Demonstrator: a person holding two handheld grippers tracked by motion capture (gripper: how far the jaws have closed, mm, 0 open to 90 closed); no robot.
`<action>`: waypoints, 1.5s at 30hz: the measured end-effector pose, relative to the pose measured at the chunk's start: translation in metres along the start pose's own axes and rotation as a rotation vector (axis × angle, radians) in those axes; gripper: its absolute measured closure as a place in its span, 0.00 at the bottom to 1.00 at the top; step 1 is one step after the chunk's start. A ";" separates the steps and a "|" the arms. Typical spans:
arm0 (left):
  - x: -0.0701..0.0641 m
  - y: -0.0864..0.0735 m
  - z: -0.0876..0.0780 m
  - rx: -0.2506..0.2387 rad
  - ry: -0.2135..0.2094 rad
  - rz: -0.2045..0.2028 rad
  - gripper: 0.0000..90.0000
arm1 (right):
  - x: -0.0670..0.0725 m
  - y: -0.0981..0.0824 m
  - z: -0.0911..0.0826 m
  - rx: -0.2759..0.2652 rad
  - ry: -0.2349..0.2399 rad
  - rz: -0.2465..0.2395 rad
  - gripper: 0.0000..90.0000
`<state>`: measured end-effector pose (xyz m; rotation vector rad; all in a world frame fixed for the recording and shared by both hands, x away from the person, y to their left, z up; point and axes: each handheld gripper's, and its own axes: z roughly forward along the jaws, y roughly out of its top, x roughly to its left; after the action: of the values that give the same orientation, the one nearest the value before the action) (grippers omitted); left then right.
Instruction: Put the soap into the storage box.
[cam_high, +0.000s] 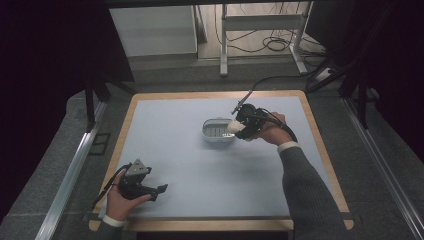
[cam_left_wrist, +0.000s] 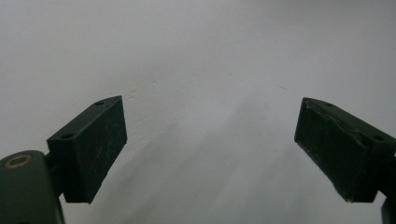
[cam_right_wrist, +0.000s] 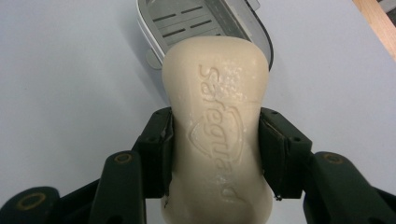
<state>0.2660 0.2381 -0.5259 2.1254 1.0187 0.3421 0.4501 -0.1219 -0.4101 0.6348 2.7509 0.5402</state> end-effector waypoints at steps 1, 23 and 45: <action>0.000 0.000 -0.001 -0.010 0.002 -0.001 0.11 | 0.000 0.003 0.002 0.009 -0.001 -0.004 0.55; 0.001 0.000 -0.003 -0.018 0.005 0.001 0.11 | -0.006 0.019 0.023 0.015 0.032 -0.050 0.55; 0.002 0.000 -0.004 -0.014 0.005 -0.002 0.11 | -0.008 0.037 0.049 0.021 0.074 -0.119 0.55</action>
<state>0.2652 0.2414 -0.5236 2.1124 1.0182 0.3524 0.4874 -0.0800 -0.4372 0.4608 2.8451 0.5185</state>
